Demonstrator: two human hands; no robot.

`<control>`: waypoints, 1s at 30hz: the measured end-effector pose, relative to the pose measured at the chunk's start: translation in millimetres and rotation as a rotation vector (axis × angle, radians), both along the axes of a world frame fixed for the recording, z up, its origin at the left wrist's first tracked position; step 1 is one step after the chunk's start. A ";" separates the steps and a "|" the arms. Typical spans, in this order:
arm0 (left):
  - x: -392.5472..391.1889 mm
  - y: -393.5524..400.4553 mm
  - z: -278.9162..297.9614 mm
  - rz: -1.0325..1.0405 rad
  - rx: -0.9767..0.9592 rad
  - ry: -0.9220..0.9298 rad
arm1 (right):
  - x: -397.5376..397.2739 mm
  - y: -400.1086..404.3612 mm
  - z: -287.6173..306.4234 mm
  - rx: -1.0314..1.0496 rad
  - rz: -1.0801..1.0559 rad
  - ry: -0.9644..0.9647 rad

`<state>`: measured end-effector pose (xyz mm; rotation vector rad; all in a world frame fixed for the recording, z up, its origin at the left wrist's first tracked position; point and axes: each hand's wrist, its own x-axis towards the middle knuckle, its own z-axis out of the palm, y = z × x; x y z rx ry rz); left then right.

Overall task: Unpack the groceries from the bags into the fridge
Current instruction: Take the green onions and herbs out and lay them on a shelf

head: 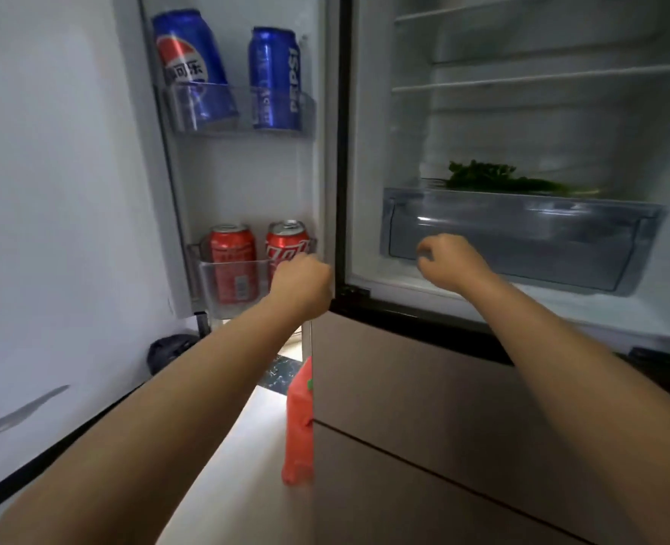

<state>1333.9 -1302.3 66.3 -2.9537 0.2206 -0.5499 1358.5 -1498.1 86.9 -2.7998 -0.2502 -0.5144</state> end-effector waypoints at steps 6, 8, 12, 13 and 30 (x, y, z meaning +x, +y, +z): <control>-9.2 6.6 6.4 -0.051 0.044 -0.131 | -10.8 -1.0 -2.7 0.301 -0.088 0.089; 0.7 -0.5 9.7 -0.077 0.049 -0.139 | -4.8 -9.5 -2.0 0.451 -0.116 0.086; 33.5 -24.6 16.3 -0.143 0.035 -0.163 | 30.1 -30.7 3.4 0.954 -0.184 0.110; 45.0 -31.6 18.0 -0.146 0.037 -0.154 | 43.9 -37.4 5.2 1.104 -0.185 0.110; 177.9 -52.7 42.7 0.047 0.176 -0.241 | 202.7 -95.7 30.7 2.172 -0.040 -0.151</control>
